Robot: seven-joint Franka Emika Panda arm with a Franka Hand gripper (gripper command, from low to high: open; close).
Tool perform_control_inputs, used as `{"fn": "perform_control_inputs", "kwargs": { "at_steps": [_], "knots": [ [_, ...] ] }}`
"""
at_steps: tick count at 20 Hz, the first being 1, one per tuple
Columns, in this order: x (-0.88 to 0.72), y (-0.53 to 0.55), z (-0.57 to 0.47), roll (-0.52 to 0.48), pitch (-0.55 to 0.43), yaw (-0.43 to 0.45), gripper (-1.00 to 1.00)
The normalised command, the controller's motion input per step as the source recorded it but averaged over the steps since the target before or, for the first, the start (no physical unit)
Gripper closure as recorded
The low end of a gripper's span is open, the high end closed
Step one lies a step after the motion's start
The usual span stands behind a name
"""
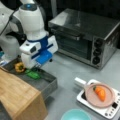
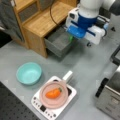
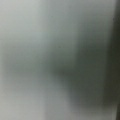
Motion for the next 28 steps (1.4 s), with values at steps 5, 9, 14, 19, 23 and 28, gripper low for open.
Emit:
{"fn": "perform_control_inputs", "kwargs": {
  "at_steps": [5, 9, 14, 19, 23, 28],
  "knots": [
    [0.02, -0.27, 0.12, 0.060, 0.019, 0.058, -1.00],
    [0.05, -0.21, 0.13, 0.044, 0.049, 0.091, -1.00],
    [0.12, -0.01, 0.17, 0.025, 0.076, 0.085, -1.00],
    [0.29, 0.18, 0.32, 0.042, 0.119, 0.089, -1.00],
    [0.48, 0.31, 0.51, 0.095, 0.171, 0.031, -1.00],
    [0.57, 0.31, 0.42, 0.165, 0.243, -0.042, -1.00]
  ]
}}
